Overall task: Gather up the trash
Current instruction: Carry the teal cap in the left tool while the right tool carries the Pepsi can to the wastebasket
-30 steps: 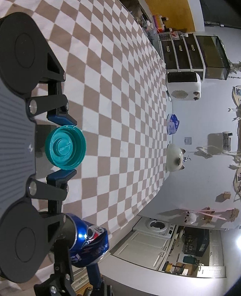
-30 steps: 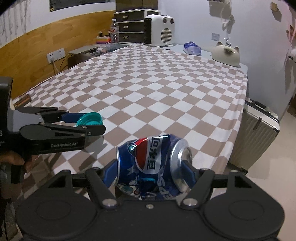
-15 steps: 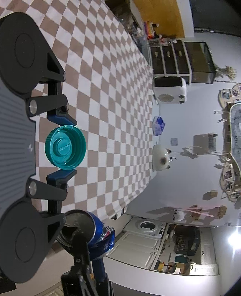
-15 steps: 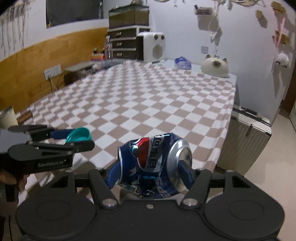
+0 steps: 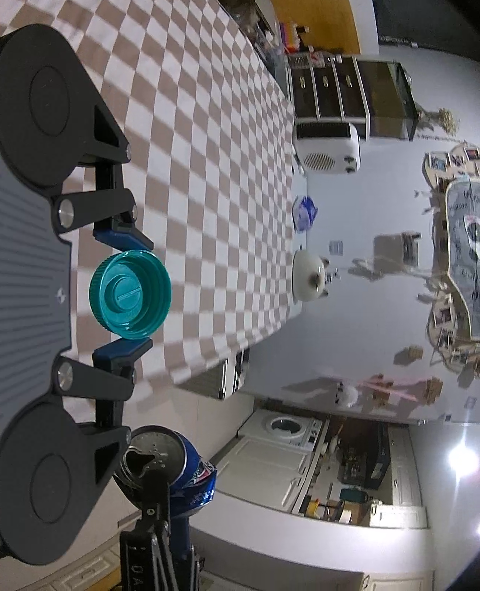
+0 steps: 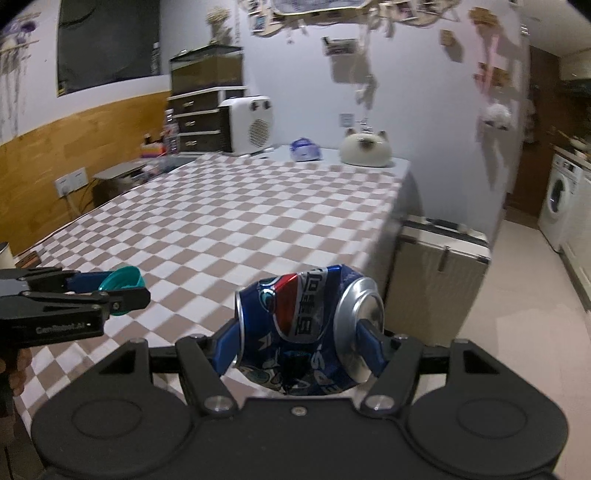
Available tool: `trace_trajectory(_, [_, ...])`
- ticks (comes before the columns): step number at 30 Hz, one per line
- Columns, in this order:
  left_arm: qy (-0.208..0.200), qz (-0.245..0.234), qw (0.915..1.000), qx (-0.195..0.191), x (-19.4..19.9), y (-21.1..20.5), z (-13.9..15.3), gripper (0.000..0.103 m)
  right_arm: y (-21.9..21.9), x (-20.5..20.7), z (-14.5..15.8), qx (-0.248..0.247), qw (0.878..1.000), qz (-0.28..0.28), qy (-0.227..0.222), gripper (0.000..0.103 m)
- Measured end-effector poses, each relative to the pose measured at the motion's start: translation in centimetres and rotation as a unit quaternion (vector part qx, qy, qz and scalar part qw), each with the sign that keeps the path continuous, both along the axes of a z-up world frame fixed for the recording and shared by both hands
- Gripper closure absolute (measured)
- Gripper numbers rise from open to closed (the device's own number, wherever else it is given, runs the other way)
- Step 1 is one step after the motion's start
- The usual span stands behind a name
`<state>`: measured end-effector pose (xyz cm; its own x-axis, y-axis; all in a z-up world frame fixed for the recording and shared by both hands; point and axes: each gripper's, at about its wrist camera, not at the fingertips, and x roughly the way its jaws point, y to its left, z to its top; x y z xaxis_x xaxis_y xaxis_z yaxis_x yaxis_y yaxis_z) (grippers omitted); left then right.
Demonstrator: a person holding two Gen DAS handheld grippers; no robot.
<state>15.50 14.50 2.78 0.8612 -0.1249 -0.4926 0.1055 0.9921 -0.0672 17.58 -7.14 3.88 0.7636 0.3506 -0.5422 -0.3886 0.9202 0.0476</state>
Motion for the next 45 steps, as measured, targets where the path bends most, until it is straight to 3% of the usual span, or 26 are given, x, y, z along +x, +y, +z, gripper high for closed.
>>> trace_trajectory(17, [0.010, -0.071, 0.9973, -0.017, 0.1, -14.4, -2.2, 0.053, -15.0, -3.9, -3.1, 0.027, 0.991, -0.131, -0.007, 0.035])
trace_trajectory(24, [0.031, -0.103, 0.9939, -0.025, 1.1, -20.0, -5.3, 0.053, -19.6, -4.5, -6.0, 0.034, 0.985, -0.168, 0.007, 0.035])
trace_trajectory(33, [0.095, -0.118, 0.9879, -0.032, 4.5, -24.1, -12.2, 0.053, -23.2, -3.0, -12.0, 0.038, 0.978, -0.197, 0.052, 0.034])
trace_trajectory(45, [0.188, -0.097, 0.9774, -0.002, 11.2, -26.0, -24.8, 0.053, -25.1, 2.6, -23.4, 0.045, 0.966, -0.215, 0.136, 0.034])
